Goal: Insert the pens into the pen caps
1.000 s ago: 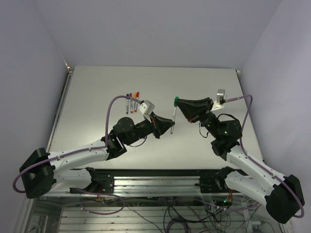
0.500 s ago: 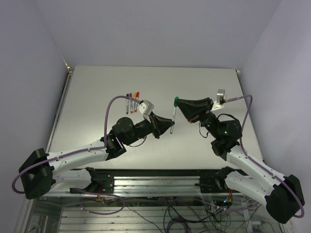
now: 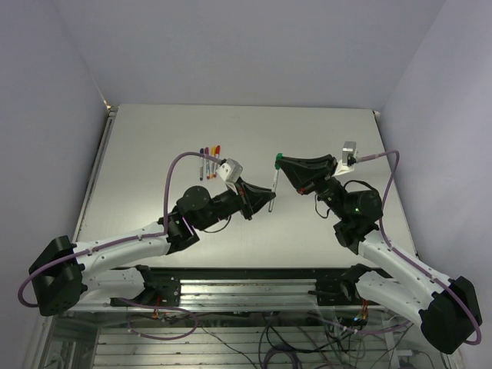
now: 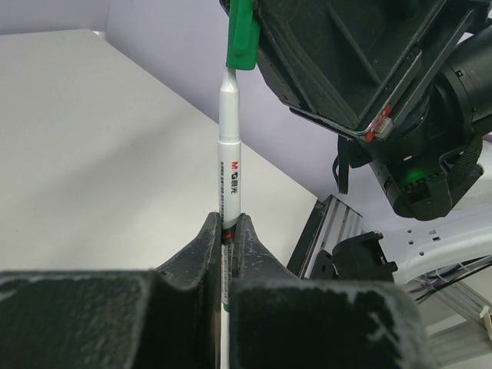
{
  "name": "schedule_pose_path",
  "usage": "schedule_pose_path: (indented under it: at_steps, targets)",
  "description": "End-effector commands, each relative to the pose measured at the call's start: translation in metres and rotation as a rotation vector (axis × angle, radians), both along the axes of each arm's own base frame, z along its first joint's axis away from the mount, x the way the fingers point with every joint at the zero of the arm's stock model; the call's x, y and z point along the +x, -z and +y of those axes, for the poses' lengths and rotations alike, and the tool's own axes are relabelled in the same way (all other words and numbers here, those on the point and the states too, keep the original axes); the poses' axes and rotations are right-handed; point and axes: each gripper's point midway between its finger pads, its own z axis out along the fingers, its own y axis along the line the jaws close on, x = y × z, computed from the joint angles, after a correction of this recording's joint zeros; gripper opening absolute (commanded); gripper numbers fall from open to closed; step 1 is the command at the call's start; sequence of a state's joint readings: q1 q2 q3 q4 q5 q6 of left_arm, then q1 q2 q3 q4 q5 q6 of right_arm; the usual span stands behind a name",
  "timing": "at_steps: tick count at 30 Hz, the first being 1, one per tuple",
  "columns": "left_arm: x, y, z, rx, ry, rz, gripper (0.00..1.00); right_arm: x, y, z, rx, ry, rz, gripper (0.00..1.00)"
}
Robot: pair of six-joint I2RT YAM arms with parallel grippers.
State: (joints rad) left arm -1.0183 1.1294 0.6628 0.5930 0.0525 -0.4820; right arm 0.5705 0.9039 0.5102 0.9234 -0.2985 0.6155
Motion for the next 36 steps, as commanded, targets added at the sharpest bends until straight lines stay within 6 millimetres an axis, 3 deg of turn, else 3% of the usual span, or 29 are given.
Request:
schedule_pose_path:
  at_steps: [1,16,36]
  targets:
    - [-0.007,-0.013,0.005,-0.037,0.013,-0.029,0.07,0.002,-0.004,0.001,-0.014,0.018,-0.031,0.00]
    - [-0.004,-0.005,0.010,-0.037,-0.018,-0.012,0.07,0.005,-0.013,0.006,-0.019,0.005,-0.046,0.00]
    - [0.003,-0.008,0.007,-0.046,-0.041,-0.014,0.07,-0.003,-0.001,0.005,0.000,-0.027,-0.008,0.00]
